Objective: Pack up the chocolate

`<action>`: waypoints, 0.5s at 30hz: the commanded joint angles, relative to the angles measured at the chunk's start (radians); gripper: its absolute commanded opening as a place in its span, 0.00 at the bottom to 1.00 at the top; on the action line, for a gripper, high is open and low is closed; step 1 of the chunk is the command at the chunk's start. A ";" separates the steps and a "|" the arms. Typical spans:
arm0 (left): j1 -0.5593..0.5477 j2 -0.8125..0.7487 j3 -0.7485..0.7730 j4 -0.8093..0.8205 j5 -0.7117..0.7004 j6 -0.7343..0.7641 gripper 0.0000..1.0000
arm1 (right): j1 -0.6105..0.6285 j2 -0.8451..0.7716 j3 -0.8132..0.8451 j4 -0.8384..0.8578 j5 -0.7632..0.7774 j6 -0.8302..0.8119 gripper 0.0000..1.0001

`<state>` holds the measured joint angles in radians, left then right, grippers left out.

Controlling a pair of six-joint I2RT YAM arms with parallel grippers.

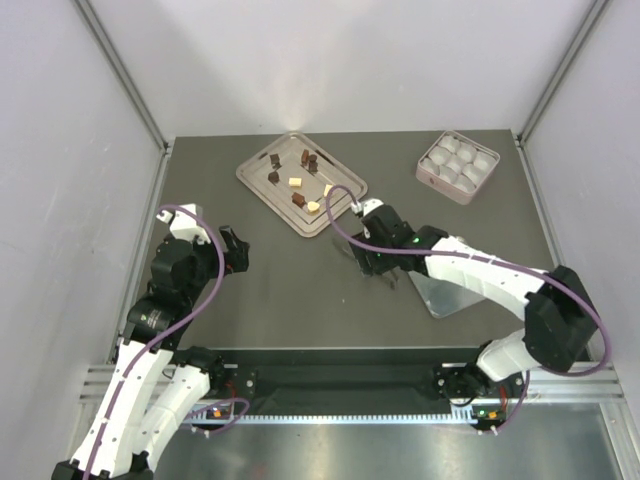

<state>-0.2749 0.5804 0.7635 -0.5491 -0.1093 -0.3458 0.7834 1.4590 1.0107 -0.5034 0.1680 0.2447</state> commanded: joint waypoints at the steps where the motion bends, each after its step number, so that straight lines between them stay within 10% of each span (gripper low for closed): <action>1: -0.001 -0.004 0.025 0.029 0.010 -0.002 0.99 | -0.009 -0.054 0.075 -0.081 -0.048 -0.015 0.65; 15: -0.001 -0.007 0.020 0.037 0.032 -0.002 0.99 | -0.026 0.018 0.316 -0.052 -0.067 -0.128 0.59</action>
<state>-0.2749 0.5804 0.7635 -0.5491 -0.1032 -0.3458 0.7715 1.4433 1.1969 -0.6388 0.1120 0.1894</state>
